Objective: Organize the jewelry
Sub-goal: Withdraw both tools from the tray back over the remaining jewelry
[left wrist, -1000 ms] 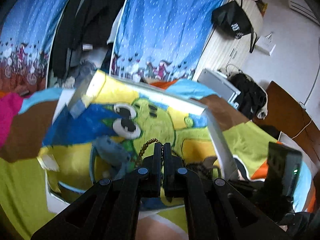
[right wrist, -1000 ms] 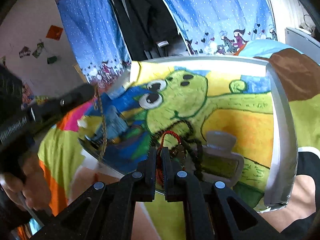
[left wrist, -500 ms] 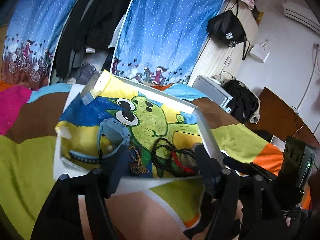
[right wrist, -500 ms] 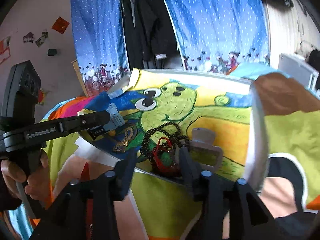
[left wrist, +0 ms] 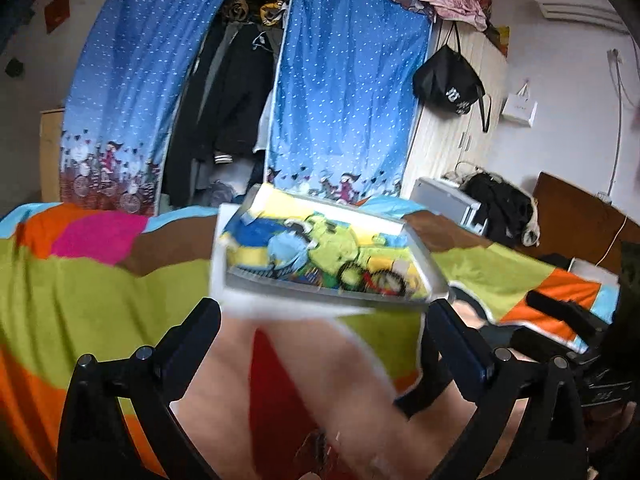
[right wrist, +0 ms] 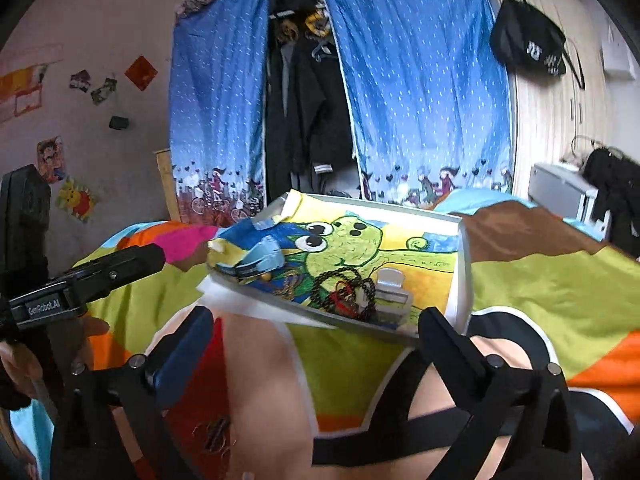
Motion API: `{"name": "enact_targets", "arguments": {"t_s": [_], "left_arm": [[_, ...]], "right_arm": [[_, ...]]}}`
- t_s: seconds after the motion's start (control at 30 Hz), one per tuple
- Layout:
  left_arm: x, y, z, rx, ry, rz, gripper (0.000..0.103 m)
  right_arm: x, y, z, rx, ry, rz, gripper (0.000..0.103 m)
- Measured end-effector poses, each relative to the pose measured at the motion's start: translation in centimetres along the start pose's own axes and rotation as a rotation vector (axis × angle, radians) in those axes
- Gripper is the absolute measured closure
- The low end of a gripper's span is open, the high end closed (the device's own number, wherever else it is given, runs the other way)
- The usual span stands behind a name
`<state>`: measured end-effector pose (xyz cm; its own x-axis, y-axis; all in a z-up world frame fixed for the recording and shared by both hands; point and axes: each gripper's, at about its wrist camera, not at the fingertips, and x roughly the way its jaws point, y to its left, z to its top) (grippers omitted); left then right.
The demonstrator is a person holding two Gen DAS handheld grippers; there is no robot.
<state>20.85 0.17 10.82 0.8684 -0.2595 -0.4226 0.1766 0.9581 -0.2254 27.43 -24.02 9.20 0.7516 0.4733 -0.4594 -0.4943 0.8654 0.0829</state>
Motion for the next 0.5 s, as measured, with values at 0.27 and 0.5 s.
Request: {"name": "enact_targets", "arguments": {"t_s": [0.27, 0.5], "left_arm": [[-2.6, 0.1, -5.8, 0.037, 0.121, 0.071, 0.002], [-3.4, -0.1, -10.9, 0.061, 0.22, 0.108, 0.002]], "right_arm": [[-4.4, 3.0, -4.1, -0.02, 0.006, -0.013, 0.0], [-5.6, 4.2, -9.0, 0.003, 0.085, -0.027, 0.0]]}}
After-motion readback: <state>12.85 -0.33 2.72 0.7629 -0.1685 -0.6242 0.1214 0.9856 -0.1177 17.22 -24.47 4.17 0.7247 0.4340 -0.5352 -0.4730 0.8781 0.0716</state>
